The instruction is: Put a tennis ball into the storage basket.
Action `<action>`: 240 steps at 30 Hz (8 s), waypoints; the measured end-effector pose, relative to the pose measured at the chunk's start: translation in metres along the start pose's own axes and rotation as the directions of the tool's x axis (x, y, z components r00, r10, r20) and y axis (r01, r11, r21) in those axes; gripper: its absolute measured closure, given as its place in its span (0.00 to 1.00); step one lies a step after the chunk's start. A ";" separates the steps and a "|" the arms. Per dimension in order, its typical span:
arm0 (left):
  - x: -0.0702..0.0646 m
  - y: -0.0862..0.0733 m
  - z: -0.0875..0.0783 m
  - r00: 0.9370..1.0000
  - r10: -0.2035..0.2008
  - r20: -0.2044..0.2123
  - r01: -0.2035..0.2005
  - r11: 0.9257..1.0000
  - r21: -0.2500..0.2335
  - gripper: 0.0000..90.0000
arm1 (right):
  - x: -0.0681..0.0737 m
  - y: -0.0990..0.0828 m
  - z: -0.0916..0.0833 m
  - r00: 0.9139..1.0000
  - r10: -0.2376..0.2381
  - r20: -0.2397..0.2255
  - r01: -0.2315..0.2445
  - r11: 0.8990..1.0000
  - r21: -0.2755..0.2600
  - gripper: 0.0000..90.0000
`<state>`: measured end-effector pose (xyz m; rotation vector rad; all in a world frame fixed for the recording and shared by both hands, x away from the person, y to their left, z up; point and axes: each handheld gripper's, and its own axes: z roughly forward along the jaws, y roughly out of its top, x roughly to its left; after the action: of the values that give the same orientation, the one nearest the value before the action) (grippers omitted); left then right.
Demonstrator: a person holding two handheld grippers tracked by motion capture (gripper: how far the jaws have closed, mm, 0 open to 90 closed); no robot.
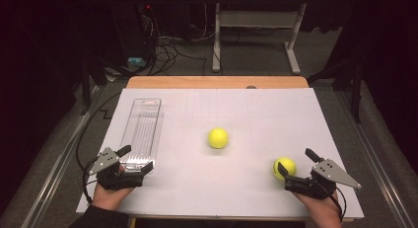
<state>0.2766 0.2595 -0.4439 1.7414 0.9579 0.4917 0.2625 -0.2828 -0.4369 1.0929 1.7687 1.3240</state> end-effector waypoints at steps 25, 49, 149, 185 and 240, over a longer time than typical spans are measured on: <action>-0.027 0.013 0.011 0.996 0.067 0.056 -0.071 0.996 0.058 0.01 | 0.001 -0.005 0.004 1.000 -0.010 -0.011 0.010 1.000 0.026 0.00; -0.070 0.011 0.046 0.970 0.179 0.167 -0.213 0.953 0.218 0.01 | 0.001 -0.007 0.006 1.000 -0.024 -0.014 0.025 0.999 0.041 0.00; -0.102 0.095 0.190 0.985 0.102 0.138 -0.166 0.759 0.630 0.30 | -0.006 -0.015 0.004 0.998 -0.030 -0.048 0.033 0.998 0.062 0.00; -0.079 0.112 0.133 0.988 0.026 0.149 -0.144 0.465 0.874 0.30 | -0.003 -0.015 0.003 0.998 -0.032 -0.054 0.036 0.997 0.067 0.00; 0.079 0.158 0.117 0.979 -0.049 -0.200 0.197 0.500 0.843 0.30 | -0.004 -0.016 0.003 0.998 -0.028 -0.053 0.032 0.997 0.069 0.00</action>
<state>0.4651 0.2306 -0.3515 2.5226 1.6115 -0.0101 0.2629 -0.2878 -0.4532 1.0741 1.8745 1.2925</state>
